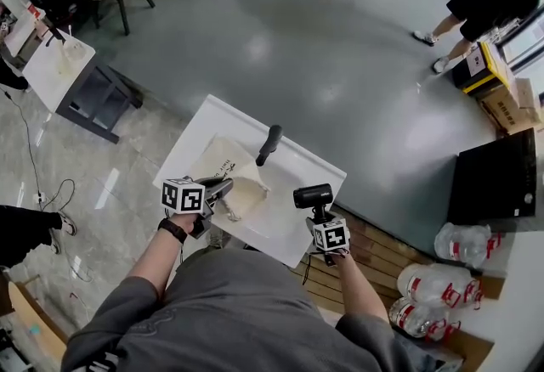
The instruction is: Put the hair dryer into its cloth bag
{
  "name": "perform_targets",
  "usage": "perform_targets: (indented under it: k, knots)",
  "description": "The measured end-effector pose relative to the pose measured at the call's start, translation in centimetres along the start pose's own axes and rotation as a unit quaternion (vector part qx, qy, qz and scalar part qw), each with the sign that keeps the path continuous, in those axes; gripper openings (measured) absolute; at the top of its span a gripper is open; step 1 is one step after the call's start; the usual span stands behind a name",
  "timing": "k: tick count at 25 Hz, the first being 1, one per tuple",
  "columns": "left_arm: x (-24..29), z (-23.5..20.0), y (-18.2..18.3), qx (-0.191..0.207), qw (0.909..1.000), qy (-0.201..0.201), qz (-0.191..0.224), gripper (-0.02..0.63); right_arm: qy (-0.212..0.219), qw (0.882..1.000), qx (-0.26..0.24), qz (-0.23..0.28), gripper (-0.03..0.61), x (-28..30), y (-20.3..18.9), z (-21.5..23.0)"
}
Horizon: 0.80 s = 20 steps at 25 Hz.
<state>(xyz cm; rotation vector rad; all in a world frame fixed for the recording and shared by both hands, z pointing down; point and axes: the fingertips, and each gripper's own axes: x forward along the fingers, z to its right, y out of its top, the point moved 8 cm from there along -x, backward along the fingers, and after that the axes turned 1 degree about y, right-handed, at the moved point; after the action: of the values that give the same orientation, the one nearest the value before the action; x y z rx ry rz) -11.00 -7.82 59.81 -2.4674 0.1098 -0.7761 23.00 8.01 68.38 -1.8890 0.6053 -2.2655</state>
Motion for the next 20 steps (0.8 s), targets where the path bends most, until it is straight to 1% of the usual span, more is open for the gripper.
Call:
perform_targets:
  k: [5,11,16,20]
  knots:
    - [0.5,0.1,0.0,-0.001,1.0000,-0.003,0.000,0.021,0.021,0.999,-0.046,-0.013,0.242,-0.3,0.5,-1.7]
    - [0.6,0.1,0.1,-0.001,1.0000,-0.002,0.001,0.021,0.049,0.994,-0.096,-0.014,0.242,-0.1,2.0,-5.1]
    - [0.8,0.1,0.1,-0.001,1.0000,0.000,0.001,0.021,0.071,0.986,-0.148,-0.015,0.242,0.1,3.7,-8.4]
    - [1.2,0.6,0.2,-0.004,0.9999,-0.010,0.004,0.021,0.082,0.978,-0.191,-0.014,0.242,0.6,4.8,-10.6]
